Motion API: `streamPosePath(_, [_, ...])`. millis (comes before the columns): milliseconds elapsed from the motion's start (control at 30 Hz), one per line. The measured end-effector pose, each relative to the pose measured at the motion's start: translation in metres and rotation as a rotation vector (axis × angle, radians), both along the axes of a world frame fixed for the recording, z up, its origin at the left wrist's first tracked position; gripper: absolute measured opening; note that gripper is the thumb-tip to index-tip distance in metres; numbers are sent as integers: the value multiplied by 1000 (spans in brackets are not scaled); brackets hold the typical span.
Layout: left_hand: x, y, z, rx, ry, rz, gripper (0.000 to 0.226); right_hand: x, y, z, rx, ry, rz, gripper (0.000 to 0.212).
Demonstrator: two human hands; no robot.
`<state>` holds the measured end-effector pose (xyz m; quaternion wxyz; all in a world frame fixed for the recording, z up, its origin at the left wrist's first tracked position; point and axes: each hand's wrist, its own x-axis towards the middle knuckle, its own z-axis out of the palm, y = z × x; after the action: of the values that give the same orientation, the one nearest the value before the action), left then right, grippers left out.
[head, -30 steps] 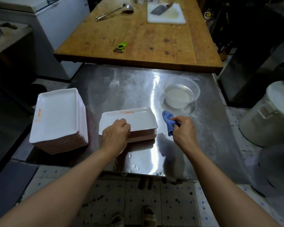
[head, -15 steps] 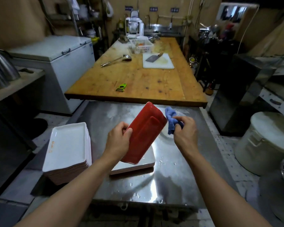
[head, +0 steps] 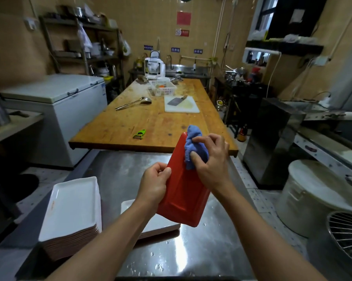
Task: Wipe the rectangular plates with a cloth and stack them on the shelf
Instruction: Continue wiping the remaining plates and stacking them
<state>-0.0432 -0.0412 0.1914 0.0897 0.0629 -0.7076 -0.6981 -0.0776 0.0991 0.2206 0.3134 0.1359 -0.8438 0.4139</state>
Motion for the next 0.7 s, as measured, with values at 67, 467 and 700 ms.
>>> streamPosePath(67, [1,5,5,-32,21,-10,23,-1,-2,6,-5,47,51,26])
streamPosePath(467, [11,24,11,40,22,45,23,-8,23,1,292,158,31,24])
streamPosePath(700, [15,33,22,112,20,38,23,-5,59,-8,-5,-129,-32,28])
